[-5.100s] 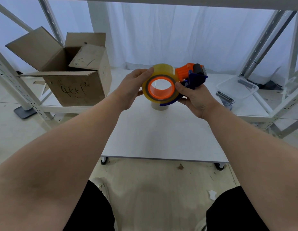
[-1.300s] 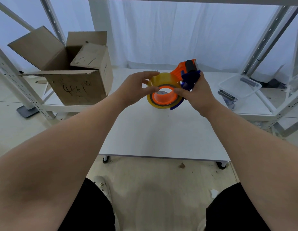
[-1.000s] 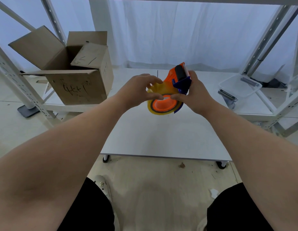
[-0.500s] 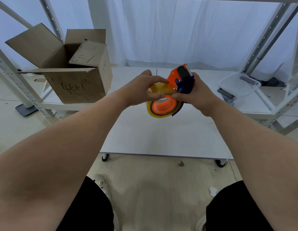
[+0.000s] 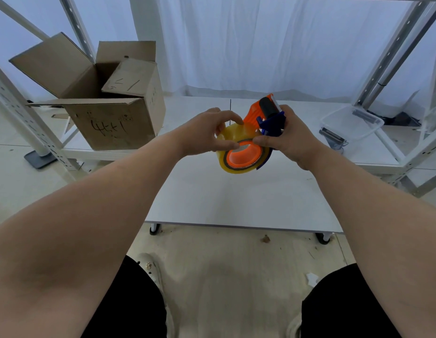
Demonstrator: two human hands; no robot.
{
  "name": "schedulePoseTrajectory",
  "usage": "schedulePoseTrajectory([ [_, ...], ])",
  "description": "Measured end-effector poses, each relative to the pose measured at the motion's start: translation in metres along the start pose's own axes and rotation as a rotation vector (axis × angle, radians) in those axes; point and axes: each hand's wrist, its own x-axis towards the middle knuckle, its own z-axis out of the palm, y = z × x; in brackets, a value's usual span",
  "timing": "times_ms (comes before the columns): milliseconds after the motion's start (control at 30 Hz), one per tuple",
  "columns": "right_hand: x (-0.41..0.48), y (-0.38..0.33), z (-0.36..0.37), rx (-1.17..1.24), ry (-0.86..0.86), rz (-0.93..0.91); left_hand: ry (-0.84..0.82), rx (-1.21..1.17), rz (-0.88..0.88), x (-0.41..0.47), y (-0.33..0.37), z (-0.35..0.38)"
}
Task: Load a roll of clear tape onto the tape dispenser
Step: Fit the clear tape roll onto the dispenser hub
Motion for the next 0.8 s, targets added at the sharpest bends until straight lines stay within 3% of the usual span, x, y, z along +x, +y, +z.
schedulePoseTrajectory([
  [400, -0.0001, -0.0037, 0.0016, 0.081, 0.053, 0.011, 0.149, -0.142, -0.017, -0.0022, 0.0049, -0.0042],
  [800, 0.0014, -0.0012, 0.0034, 0.022, 0.049, -0.018, 0.092, -0.028, 0.015, -0.0010, 0.0009, -0.0030],
])
